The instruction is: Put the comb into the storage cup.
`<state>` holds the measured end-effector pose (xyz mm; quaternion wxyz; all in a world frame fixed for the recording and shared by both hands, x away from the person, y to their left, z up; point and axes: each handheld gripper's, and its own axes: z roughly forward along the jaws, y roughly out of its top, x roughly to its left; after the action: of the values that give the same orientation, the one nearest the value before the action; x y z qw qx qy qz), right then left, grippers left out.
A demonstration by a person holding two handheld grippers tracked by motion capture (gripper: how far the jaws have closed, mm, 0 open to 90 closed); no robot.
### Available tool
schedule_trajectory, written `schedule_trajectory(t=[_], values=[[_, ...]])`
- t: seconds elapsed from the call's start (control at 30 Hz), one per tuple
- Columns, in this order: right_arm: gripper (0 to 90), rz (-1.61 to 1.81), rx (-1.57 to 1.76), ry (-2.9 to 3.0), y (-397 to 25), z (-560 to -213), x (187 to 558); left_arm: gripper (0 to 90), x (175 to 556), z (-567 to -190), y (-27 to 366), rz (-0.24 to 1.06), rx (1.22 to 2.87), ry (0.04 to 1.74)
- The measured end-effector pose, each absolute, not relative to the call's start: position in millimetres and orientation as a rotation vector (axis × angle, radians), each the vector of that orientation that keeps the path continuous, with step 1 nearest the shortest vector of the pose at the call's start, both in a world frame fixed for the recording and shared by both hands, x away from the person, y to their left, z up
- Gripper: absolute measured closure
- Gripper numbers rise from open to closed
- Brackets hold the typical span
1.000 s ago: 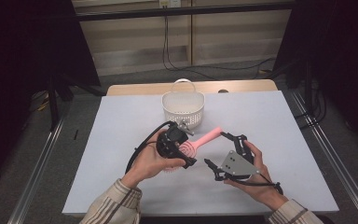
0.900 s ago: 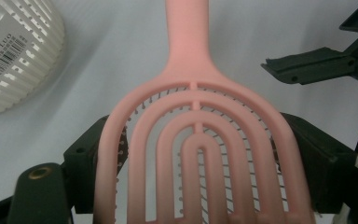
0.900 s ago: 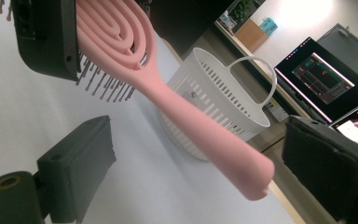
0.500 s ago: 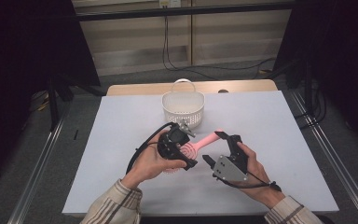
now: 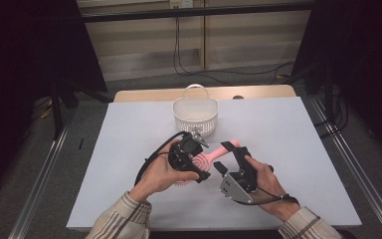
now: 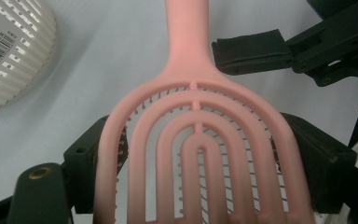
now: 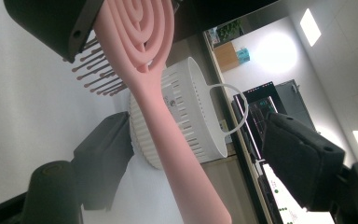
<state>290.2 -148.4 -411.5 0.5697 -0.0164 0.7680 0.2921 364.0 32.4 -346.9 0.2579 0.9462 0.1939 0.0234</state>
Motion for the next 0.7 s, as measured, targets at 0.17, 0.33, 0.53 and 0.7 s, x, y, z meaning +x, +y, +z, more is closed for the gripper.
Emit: schedule_trajectory(t=[0.17, 0.33, 0.53, 0.7], values=[[28.5, 0.656, -0.075, 1.784, -146, -412, 291, 19.8, 364, -347, 32, 0.064, 2.57, 0.525], [35.1, 0.605, -0.137, 1.772, -142, -416, 289, 19.8, 364, -346, 31, 0.056, 2.571, 0.523], [40.4, 0.572, -0.129, 1.772, -139, -420, 289, 19.8, 363, -347, 31, 0.052, 2.569, 0.529], [46.8, 0.555, -0.148, 1.766, -136, -422, 289, 19.8, 363, -347, 29, 0.048, 2.578, 0.512]])
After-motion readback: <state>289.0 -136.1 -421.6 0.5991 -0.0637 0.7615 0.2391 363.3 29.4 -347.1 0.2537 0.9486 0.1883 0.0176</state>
